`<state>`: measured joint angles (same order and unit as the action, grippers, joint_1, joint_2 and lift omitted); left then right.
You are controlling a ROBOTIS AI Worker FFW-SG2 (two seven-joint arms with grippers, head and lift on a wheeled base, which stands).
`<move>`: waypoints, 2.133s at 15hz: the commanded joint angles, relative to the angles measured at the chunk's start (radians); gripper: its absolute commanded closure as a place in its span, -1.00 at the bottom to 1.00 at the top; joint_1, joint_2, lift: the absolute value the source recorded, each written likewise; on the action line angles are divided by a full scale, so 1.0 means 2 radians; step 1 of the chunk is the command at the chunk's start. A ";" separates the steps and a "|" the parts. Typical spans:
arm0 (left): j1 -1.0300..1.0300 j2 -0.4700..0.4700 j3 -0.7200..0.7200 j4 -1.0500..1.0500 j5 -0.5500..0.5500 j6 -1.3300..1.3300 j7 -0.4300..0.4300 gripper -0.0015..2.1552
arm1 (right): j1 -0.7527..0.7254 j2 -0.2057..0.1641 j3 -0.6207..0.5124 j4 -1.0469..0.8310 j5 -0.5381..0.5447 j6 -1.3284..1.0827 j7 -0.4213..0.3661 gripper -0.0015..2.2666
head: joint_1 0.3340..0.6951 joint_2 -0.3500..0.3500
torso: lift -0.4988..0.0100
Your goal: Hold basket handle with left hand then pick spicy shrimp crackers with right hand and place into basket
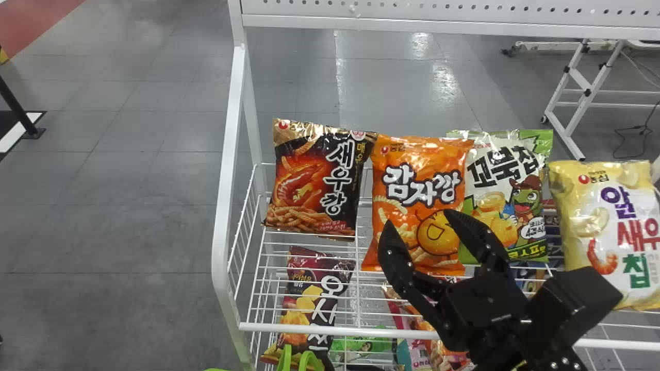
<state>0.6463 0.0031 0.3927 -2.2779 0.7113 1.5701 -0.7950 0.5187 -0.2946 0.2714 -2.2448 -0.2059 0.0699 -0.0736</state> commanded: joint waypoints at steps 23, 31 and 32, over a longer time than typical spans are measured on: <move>0.004 -0.003 0.006 0.004 -0.001 0.001 -0.002 0.76 | -0.166 0.070 0.111 0.177 0.058 0.002 -0.036 -0.84 | 1.00 0.39 | 0.81; 0.001 -0.003 0.015 0.011 0.001 0.001 -0.008 0.76 | -0.223 0.094 0.130 0.230 0.073 0.017 -0.078 -0.84 | 1.00 0.53 | 0.81; 0.000 -0.003 0.015 0.011 0.001 0.001 -0.008 0.76 | -0.226 0.096 0.130 0.235 0.073 0.018 -0.078 -0.84 | 1.00 0.53 | 0.81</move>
<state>0.6471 0.0030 0.4231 -2.2550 0.7133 1.5701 -0.8115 0.0793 -0.1088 0.5321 -1.7903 -0.0601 0.1017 -0.2289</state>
